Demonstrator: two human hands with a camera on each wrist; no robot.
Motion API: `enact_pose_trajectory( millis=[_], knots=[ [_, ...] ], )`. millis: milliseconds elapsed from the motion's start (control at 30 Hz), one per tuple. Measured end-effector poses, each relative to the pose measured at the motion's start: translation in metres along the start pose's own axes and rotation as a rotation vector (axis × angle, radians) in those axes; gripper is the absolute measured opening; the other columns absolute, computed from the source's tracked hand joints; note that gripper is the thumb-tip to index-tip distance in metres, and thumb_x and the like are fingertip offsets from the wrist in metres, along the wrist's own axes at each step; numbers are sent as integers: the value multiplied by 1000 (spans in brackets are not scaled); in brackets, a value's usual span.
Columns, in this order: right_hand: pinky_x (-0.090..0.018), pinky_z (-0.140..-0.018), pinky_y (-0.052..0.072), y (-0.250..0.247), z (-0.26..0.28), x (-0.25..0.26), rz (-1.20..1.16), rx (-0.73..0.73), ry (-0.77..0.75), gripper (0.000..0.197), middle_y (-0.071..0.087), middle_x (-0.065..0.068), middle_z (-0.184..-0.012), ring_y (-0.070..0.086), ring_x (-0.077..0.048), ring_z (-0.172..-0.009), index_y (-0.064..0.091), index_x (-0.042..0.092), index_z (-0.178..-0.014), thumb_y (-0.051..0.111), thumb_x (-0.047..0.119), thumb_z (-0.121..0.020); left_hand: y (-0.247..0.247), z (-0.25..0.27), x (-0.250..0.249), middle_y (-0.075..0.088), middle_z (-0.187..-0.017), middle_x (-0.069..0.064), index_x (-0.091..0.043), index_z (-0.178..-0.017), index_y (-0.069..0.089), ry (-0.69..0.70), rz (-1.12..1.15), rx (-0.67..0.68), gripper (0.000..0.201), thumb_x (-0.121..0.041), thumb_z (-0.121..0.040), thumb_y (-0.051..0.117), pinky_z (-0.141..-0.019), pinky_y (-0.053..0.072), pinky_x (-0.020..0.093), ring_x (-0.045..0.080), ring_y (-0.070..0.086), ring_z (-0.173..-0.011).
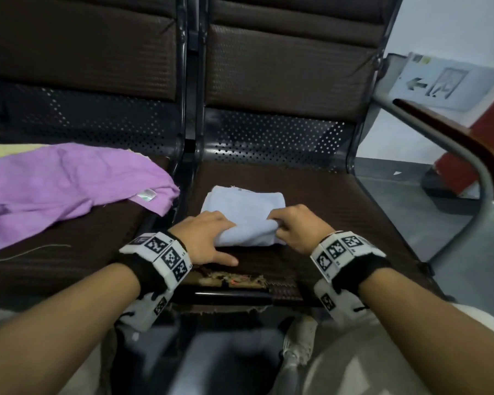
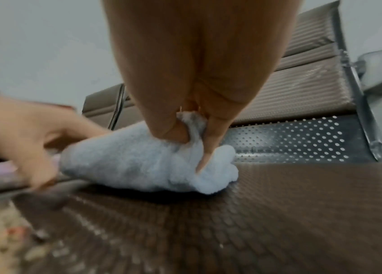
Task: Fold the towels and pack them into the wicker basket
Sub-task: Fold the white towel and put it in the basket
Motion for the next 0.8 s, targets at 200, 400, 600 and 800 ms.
enact_pose_trajectory(
  millis=[200,400,600,800],
  knots=[
    [-26,-76,38,9,16,0,75,147,8,44,61,-7,-107,55,-25,-100,54,16,-122,68,25,-81,-26,15,5,63,-102,7,-23,-93,57,-73,136,-192,8,-21,-91,49,-84,47,44,33,59,-97],
    [-30,-75,43,7,11,3,129,150,17,42,61,-9,-107,57,-28,-99,54,14,-111,74,27,-75,-36,13,4,63,-87,3,-14,-82,59,4,291,-74,9,-14,-91,56,-82,47,37,23,59,-88],
    [-40,-76,56,2,-14,-18,-506,198,202,18,65,-10,-97,63,-23,-85,61,10,-103,64,10,-85,-43,3,37,60,-87,-3,-16,-94,58,-114,419,0,4,-14,-90,57,-73,45,18,13,55,-85],
    [-32,-60,58,27,-42,-41,-569,267,379,26,67,-11,-96,66,-24,-79,62,4,-115,57,8,-90,-38,-19,63,63,-110,6,-14,-114,57,-221,398,-57,30,-10,-85,57,-87,48,30,18,59,-98]
  ],
)
Point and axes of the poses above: each hand's wrist, its own z-axis away from the middle knuckle, its own y-axis out of the palm, x = y × z, the point moved 9 cm from there along -z, towards the middle knuckle
